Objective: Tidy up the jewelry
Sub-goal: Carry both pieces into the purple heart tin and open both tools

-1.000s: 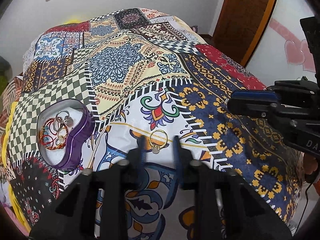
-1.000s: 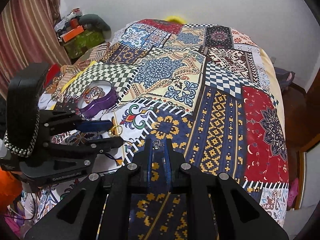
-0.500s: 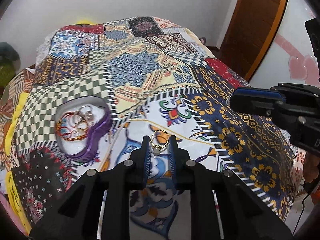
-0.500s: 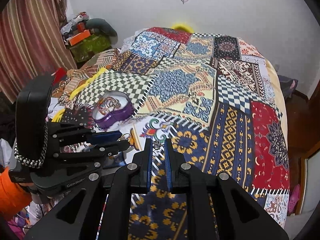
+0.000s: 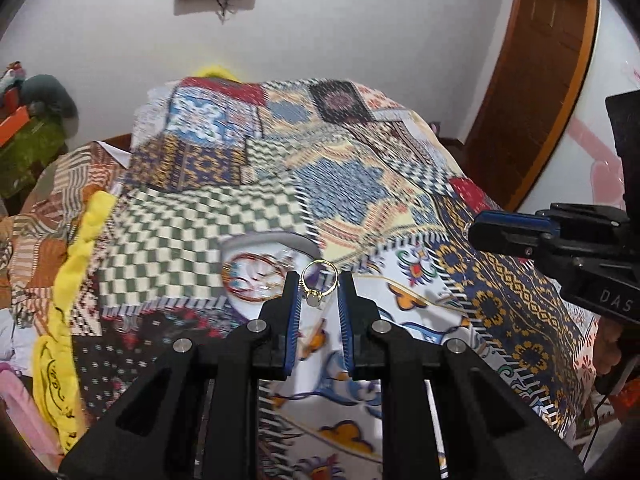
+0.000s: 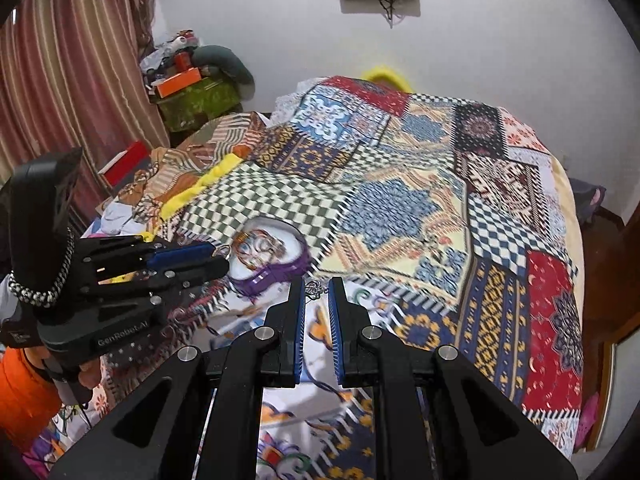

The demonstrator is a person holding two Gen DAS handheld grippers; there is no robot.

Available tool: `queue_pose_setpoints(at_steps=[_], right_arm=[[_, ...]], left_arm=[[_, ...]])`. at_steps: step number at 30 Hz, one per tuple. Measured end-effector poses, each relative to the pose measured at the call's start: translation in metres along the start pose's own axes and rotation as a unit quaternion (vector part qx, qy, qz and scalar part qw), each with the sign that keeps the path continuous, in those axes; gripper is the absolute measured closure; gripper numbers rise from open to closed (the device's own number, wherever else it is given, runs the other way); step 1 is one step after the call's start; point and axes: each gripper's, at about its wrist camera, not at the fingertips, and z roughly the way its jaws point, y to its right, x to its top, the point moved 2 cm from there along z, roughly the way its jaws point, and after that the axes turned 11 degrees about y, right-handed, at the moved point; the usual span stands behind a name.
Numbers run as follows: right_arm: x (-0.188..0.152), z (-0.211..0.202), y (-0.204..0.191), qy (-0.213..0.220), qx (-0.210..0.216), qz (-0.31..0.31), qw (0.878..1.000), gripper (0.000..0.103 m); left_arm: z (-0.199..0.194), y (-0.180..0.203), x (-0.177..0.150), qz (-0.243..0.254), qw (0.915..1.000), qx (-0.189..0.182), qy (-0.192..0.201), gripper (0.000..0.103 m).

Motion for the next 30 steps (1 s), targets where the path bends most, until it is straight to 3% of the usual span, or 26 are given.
queue_pose_setpoints(at_steps=[13, 30], right_arm=[[0.018, 0.035, -0.030, 0.000, 0.029, -0.020, 0.999, 0.093], [0.019, 0.085, -0.031, -0.033, 0.043, -0.014, 0.998, 0.093]], left_arm=[[0.001, -0.043, 0.000, -0.015, 0.9995, 0.027, 0.010, 0.086], [0.065, -0.059, -0.014, -0.028, 0.9989, 0.008, -0.037, 0.086]])
